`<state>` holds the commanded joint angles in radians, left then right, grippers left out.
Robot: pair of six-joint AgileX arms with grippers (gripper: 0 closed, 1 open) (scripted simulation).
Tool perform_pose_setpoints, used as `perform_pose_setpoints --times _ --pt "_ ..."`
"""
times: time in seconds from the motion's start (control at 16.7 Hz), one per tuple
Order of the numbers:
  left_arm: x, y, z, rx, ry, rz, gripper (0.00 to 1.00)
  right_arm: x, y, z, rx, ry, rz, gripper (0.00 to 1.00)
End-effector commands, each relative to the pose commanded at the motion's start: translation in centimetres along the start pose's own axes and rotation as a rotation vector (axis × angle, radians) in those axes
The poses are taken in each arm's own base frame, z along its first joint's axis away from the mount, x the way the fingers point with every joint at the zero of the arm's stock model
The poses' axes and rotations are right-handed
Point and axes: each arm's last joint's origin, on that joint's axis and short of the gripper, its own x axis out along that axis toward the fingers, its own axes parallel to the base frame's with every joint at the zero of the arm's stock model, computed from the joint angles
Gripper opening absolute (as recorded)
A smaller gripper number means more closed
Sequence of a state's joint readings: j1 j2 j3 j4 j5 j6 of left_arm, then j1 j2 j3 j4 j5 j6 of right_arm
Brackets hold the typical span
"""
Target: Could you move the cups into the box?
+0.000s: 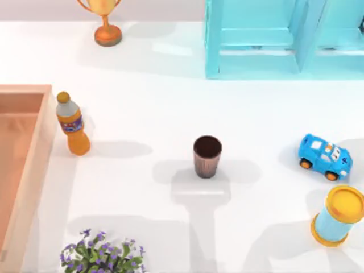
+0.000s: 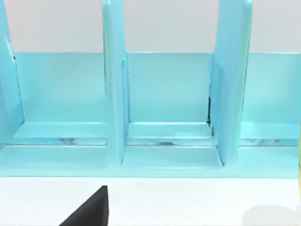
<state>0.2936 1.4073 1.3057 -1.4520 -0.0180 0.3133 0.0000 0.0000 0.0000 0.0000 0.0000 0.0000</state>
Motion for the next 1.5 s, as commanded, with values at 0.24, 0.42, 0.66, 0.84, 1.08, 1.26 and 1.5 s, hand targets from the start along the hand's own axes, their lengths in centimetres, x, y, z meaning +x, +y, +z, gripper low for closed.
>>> perform_pose_setpoints --times 0.24,0.42,0.66,0.84,1.08,1.26,1.5 --pt "-1.7 -0.1 -0.4 -0.001 -0.005 0.003 1.0 0.0 0.0 0.0 0.0 0.0 0.0 1.0" --pt "-1.5 -0.1 -0.4 -0.004 -0.003 0.003 1.0 0.0 0.0 0.0 0.0 0.0 0.0 1.0" --pt "-1.8 -0.9 1.4 -0.009 0.012 -0.001 1.0 0.0 0.0 0.0 0.0 0.0 0.0 1.0" --pt "-1.8 -3.8 5.8 -0.022 0.039 -0.007 1.0 0.0 0.0 0.0 0.0 0.0 0.0 1.0" --pt "-1.0 -12.4 12.5 -0.04 0.042 0.009 1.0 0.0 0.0 0.0 0.0 0.0 0.0 1.0" --pt "0.1 -21.4 15.1 -0.058 0.002 0.015 1.0 0.0 0.0 0.0 0.0 0.0 0.0 1.0" --pt "2.4 -33.9 13.8 -0.081 -0.045 -0.002 1.0 0.0 0.0 0.0 0.0 0.0 0.0 1.0"
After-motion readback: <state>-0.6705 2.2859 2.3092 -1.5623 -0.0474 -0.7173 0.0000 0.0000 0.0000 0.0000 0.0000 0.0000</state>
